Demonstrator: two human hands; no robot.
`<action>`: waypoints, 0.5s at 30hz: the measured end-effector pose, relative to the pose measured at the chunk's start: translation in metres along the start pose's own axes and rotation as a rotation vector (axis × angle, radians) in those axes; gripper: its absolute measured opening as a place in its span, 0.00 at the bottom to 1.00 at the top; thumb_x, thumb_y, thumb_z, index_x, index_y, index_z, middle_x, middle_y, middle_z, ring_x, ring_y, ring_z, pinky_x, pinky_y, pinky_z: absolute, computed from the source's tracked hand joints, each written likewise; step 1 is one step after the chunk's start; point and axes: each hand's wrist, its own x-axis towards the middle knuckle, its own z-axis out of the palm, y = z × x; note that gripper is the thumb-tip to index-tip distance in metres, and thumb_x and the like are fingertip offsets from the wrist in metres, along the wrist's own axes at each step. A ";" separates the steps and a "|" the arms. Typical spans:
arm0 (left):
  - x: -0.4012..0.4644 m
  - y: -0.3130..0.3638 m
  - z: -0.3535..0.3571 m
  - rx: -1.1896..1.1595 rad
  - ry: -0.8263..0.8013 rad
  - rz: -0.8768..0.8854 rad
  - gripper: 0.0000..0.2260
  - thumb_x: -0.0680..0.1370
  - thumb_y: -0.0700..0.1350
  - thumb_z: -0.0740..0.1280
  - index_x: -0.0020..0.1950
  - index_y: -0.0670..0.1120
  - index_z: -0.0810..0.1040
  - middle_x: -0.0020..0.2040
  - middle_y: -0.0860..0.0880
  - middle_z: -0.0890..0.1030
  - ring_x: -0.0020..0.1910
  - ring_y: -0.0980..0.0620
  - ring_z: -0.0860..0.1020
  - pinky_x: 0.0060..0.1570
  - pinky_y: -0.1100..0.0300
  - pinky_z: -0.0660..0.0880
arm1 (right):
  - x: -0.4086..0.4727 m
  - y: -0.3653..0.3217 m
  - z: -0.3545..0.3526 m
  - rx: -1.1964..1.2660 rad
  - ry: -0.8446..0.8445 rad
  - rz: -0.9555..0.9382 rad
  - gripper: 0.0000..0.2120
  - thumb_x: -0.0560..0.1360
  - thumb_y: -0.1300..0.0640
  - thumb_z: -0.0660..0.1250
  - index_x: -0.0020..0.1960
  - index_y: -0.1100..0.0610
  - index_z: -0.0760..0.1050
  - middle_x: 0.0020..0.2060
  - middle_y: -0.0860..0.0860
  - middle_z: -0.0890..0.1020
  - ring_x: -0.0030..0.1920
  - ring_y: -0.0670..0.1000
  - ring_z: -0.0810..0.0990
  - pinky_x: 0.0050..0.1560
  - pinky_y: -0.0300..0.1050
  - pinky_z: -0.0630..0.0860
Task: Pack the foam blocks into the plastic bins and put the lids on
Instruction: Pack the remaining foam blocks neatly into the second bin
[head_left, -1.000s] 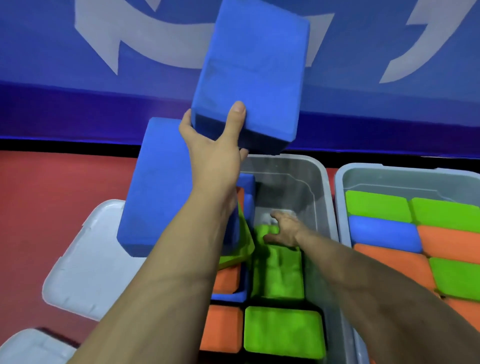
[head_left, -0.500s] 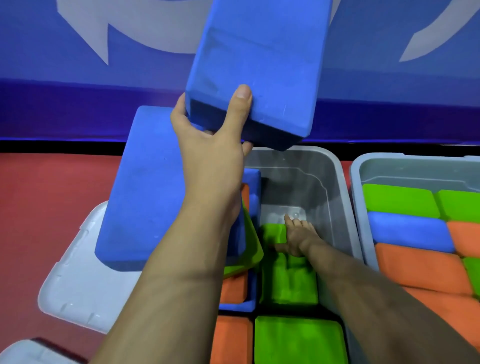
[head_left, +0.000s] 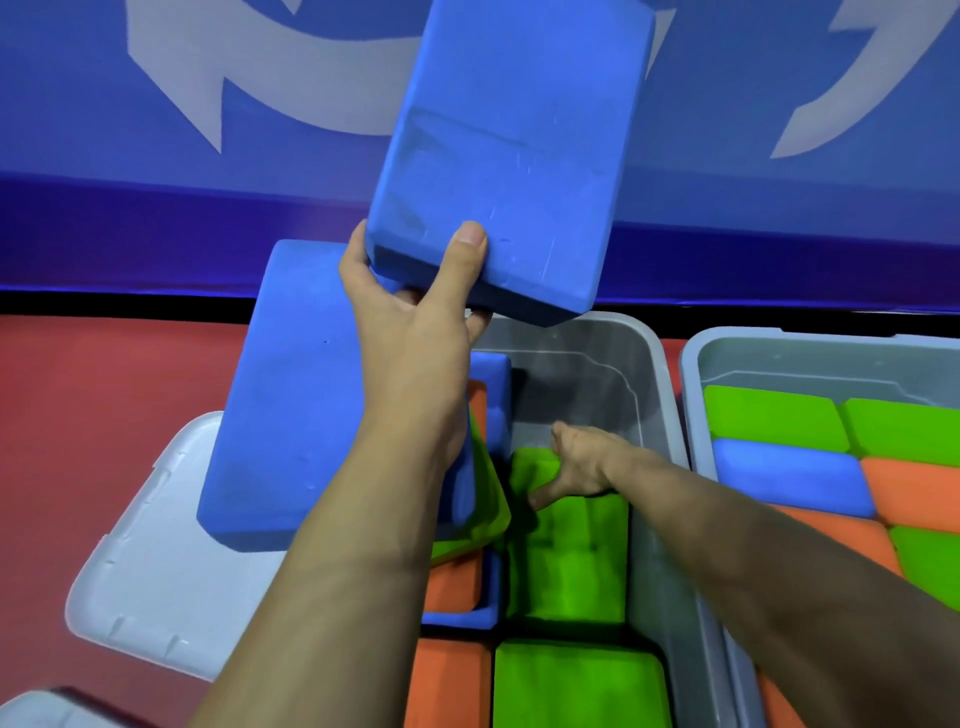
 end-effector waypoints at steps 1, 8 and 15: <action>0.000 0.000 0.000 0.002 -0.001 0.000 0.31 0.79 0.42 0.72 0.76 0.50 0.60 0.65 0.45 0.80 0.61 0.47 0.82 0.57 0.48 0.81 | -0.009 -0.003 -0.002 -0.018 0.019 -0.034 0.48 0.54 0.25 0.76 0.61 0.54 0.68 0.60 0.52 0.78 0.58 0.56 0.78 0.54 0.47 0.74; -0.009 0.002 0.001 0.009 -0.016 -0.008 0.35 0.79 0.43 0.73 0.79 0.52 0.56 0.66 0.49 0.79 0.61 0.50 0.82 0.60 0.47 0.80 | -0.088 -0.010 0.009 -0.074 0.307 -0.228 0.36 0.57 0.22 0.70 0.47 0.47 0.61 0.47 0.46 0.67 0.48 0.51 0.68 0.50 0.49 0.67; -0.009 0.001 0.003 -0.008 -0.019 -0.009 0.36 0.78 0.43 0.73 0.79 0.52 0.56 0.65 0.51 0.78 0.62 0.50 0.81 0.60 0.46 0.80 | -0.126 -0.011 0.038 -0.105 0.326 -0.359 0.30 0.65 0.25 0.68 0.46 0.47 0.63 0.46 0.44 0.68 0.47 0.48 0.67 0.48 0.45 0.61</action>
